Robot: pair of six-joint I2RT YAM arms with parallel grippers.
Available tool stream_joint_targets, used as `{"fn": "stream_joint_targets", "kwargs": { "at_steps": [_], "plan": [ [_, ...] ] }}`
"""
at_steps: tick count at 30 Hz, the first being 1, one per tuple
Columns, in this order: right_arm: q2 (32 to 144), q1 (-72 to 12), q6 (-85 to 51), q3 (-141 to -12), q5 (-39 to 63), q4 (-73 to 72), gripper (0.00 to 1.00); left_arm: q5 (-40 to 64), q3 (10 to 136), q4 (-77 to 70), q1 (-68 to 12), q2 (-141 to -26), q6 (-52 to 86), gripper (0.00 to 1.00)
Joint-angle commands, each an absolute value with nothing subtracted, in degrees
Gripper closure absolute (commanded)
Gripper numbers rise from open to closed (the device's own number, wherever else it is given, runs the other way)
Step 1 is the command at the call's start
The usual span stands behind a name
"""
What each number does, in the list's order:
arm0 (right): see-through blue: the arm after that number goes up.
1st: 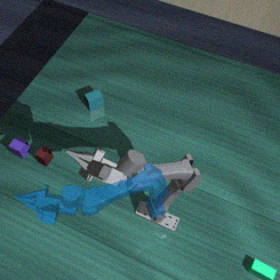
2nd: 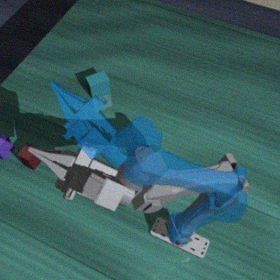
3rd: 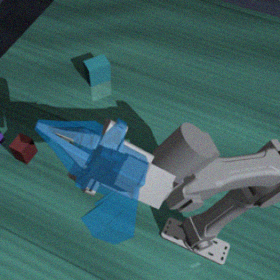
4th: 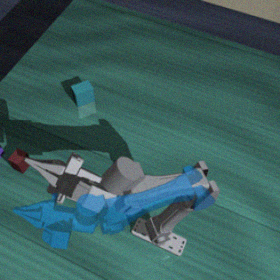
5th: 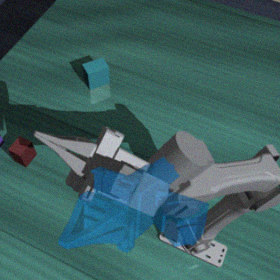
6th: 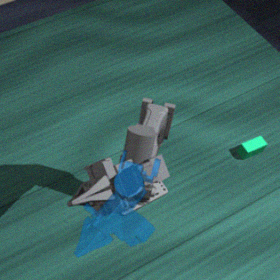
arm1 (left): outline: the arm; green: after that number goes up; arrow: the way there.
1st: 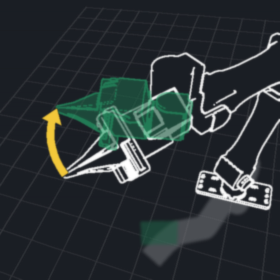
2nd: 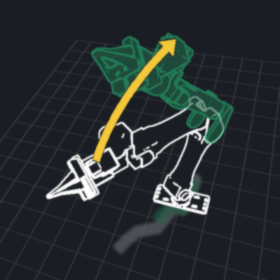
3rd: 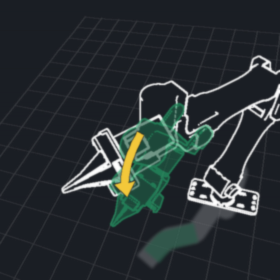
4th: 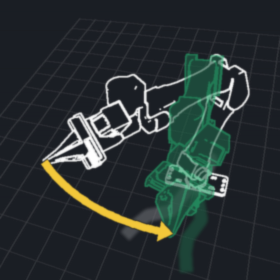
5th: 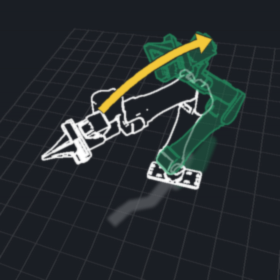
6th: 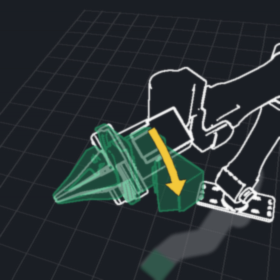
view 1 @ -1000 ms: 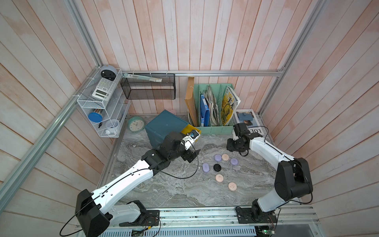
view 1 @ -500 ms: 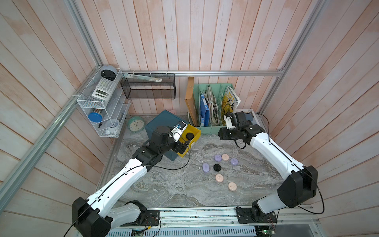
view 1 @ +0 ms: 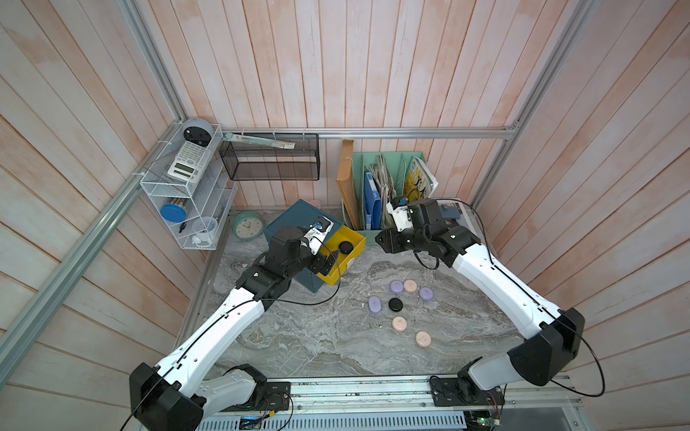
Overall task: Put the bluetooth earphones in the drawer according to color
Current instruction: Place the bluetooth earphone in the drawer.
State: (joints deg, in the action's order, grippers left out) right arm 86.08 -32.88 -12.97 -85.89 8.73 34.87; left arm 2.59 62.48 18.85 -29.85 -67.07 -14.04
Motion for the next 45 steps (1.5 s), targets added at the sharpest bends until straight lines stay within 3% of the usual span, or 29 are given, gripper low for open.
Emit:
{"fn": "stream_joint_targets", "kwargs": {
  "at_steps": [1,17,26,38,42,45],
  "plan": [
    [88.1,-34.5,-10.6,-89.4,10.3,36.2,1.0,2.0,62.8,18.9,-28.9,-66.0,-15.2,0.0],
    [98.4,-39.1,-10.2,-100.7,16.4,36.8,1.0,8.1,62.0,20.5,-23.9,-63.7,-16.5,0.0],
    [103.7,-39.9,-10.0,-105.0,16.7,39.2,1.0,5.6,59.3,19.1,-23.6,-62.3,-19.6,0.0],
    [107.3,-40.3,-9.7,-107.5,15.8,41.1,0.72,6.4,59.1,19.1,-23.5,-61.9,-19.8,0.0],
    [107.6,-40.3,-9.6,-107.1,15.6,41.3,0.57,6.5,59.5,19.5,-23.6,-62.0,-19.6,0.0],
    [107.9,-40.3,-9.5,-107.5,15.6,41.6,0.53,6.4,60.0,19.8,-23.9,-62.2,-19.1,0.0]
  ]
}}
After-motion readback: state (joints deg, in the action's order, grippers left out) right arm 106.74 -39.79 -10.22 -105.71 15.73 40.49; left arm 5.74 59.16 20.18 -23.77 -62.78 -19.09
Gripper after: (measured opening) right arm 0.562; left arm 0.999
